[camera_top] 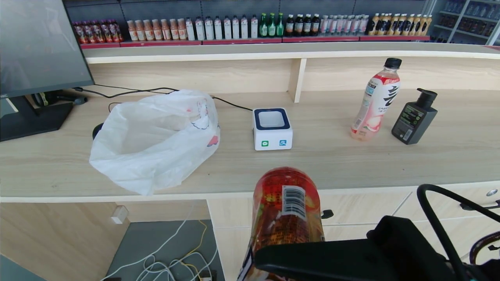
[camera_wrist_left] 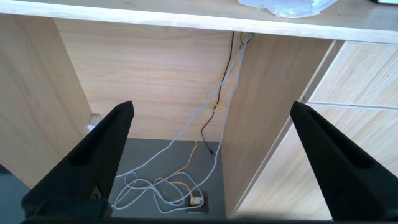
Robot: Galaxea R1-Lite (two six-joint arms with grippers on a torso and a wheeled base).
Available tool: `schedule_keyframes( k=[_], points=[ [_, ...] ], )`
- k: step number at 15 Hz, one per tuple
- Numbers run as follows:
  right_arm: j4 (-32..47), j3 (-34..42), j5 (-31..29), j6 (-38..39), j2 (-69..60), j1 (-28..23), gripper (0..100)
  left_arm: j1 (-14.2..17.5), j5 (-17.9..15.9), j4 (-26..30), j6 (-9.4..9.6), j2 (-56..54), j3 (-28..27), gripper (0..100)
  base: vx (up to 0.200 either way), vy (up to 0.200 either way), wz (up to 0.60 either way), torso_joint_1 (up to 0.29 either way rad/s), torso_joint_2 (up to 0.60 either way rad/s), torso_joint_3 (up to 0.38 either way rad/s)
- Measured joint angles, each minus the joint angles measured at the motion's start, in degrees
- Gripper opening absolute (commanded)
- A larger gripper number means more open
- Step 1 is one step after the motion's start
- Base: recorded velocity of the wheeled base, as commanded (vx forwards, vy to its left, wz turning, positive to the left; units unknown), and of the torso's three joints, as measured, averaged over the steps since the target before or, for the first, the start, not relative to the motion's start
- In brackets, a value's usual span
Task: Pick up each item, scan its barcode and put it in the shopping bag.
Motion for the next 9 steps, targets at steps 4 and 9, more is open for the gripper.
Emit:
schedule_keyframes(
  k=[4,9],
  points=[
    [-0.04,-2.1,-0.44,7.36,-1.1,0.01,0,0.0,0.0,0.0,0.0,0.0,0.0,100,0.0,0.0,0.0,0.0,0.0,0.0],
    [0.13,-6.85,-0.46,16.14,-0.17,-3.74,0,0.0,0.0,0.0,0.02,0.0,0.0,100,0.0,0.0,0.0,0.0,0.0,0.0]
  ],
)
